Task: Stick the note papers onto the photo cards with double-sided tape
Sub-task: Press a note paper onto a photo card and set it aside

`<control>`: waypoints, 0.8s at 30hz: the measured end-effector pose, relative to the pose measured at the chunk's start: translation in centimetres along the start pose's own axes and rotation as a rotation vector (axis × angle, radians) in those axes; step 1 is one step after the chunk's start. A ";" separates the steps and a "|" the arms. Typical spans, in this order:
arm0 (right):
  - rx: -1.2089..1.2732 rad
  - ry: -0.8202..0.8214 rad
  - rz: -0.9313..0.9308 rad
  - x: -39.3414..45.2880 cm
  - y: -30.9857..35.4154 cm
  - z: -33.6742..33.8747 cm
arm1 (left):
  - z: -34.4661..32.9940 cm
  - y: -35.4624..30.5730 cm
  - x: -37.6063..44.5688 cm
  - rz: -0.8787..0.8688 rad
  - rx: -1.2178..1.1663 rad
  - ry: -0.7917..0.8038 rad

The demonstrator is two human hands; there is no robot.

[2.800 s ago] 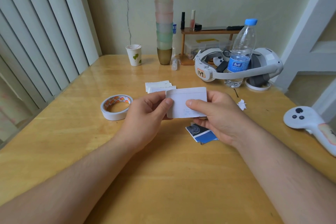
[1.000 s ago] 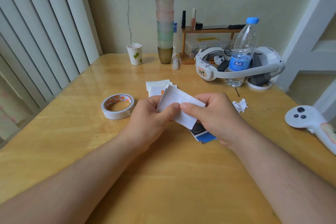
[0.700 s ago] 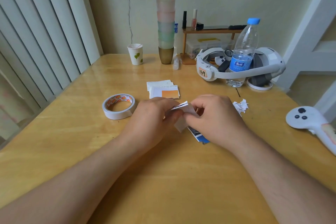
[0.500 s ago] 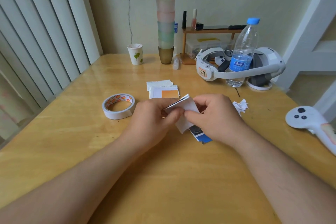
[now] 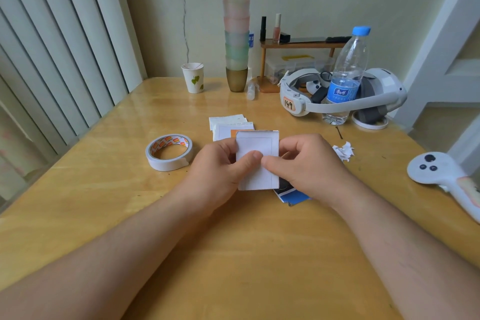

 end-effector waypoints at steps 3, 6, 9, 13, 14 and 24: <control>0.129 0.045 -0.057 0.1 -0.3 -0.2 | 0.0 -0.5 0.0 -0.035 0.060 0.017; 0.201 0.078 -0.101 0.2 -0.9 -0.8 | 0.1 -1.2 -0.2 -0.102 0.122 0.035; 0.198 0.030 -0.071 0.4 -0.7 -0.7 | 0.1 -1.8 -0.3 -0.153 0.132 -0.022; 0.236 -0.081 -0.075 0.6 -0.7 -0.1 | -0.2 -1.4 -0.2 -0.033 -0.081 -0.059; 0.251 -0.099 -0.080 0.7 -0.7 -0.1 | -0.3 -1.3 -0.2 -0.004 -0.132 -0.071; 0.215 -0.025 -0.083 0.3 -0.4 0.2 | 0.3 -2.1 0.0 0.003 -0.139 -0.115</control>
Point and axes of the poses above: each hand's wrist, its own x-axis towards the middle knuckle, its own z-axis out of the back of the hand, y = z × x, the point moved 8 cm from there along x, towards the middle knuckle, and after that the axes turned 13 degrees about -y, right-handed, at the moved point
